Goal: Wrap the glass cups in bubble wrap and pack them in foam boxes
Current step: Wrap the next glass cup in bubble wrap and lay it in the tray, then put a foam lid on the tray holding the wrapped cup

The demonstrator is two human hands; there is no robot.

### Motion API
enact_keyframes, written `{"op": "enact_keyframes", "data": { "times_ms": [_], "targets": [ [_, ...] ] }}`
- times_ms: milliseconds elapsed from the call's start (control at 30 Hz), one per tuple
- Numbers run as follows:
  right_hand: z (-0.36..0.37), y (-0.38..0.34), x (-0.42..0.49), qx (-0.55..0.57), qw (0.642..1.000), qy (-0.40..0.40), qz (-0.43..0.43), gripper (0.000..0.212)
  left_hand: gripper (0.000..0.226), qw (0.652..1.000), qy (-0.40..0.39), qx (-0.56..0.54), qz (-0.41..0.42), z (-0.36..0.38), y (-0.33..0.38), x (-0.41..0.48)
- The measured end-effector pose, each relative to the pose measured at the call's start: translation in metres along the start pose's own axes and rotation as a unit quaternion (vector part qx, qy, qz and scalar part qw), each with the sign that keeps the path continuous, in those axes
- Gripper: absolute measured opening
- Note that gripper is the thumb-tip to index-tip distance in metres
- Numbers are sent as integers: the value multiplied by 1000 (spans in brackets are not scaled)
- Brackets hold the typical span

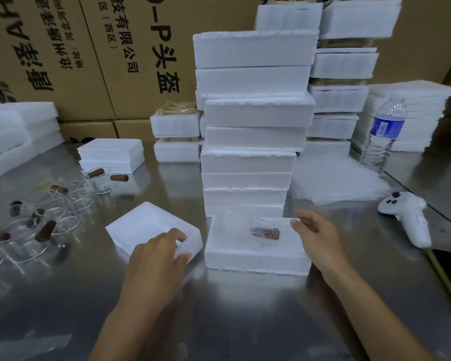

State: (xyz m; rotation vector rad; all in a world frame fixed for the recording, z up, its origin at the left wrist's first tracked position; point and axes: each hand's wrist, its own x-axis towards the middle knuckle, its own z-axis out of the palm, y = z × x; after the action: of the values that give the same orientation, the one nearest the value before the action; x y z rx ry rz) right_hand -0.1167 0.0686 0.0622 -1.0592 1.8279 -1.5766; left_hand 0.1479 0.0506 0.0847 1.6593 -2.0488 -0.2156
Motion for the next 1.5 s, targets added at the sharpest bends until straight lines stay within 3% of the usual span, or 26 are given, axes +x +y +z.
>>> {"op": "enact_keyframes", "data": {
  "times_ms": [133, 300, 367, 433, 467, 567, 667, 733, 800, 933, 1000, 1100, 1267, 1500],
  "targets": [
    [0, -2, -1, 12, 1000, -25, -7, 21, 24, 978, 159, -135, 32, -31, -4, -2],
    [0, -5, -4, -14, 997, 12, -72, 17, 30, 886, 237, -386, 96, -79, -4, 2],
    [-1, -9, -7, -3, 993, 48, -109, 16, 55, 841, 195, -491, 114, -85, -1, 7],
    [-2, -14, -10, 32, 987, 69, -141, 16, 69, 746, 79, -657, 75, -83, 4, 10],
    [-2, -17, -11, 64, 985, 65, -148, 15, 65, 705, 26, -705, 64, -80, 10, 11],
    [-4, -24, -12, 196, 972, 9, -132, 17, 31, 633, -73, -770, 9, -67, 33, 12],
    [-7, -26, -10, 273, 955, -57, -105, 38, 34, 572, -120, -807, -83, -43, 44, 17],
    [-7, -25, -10, 278, 952, -70, -112, 34, 32, 576, -136, -799, -110, -29, 45, 18],
    [-7, -24, -10, 275, 954, -63, -103, 24, 33, 606, -135, -778, -91, -17, 44, 19],
    [-9, -21, -5, 258, 961, -76, -59, 25, 28, 751, -2, -658, -61, 8, 43, 21],
    [-12, -21, -4, 244, 963, -105, -44, 36, 32, 784, 43, -617, -58, 13, 43, 21],
    [-11, -20, -4, 213, 968, -127, -33, 47, 27, 785, 39, -616, -54, 19, 38, 22],
    [-7, -19, -9, 182, 975, -117, -58, 20, 40, 783, 16, -621, -31, 27, 33, 22],
    [-7, -21, -12, 159, 981, -103, -30, 25, 32, 798, -8, -602, -29, 39, 35, 26]
  ]
}}
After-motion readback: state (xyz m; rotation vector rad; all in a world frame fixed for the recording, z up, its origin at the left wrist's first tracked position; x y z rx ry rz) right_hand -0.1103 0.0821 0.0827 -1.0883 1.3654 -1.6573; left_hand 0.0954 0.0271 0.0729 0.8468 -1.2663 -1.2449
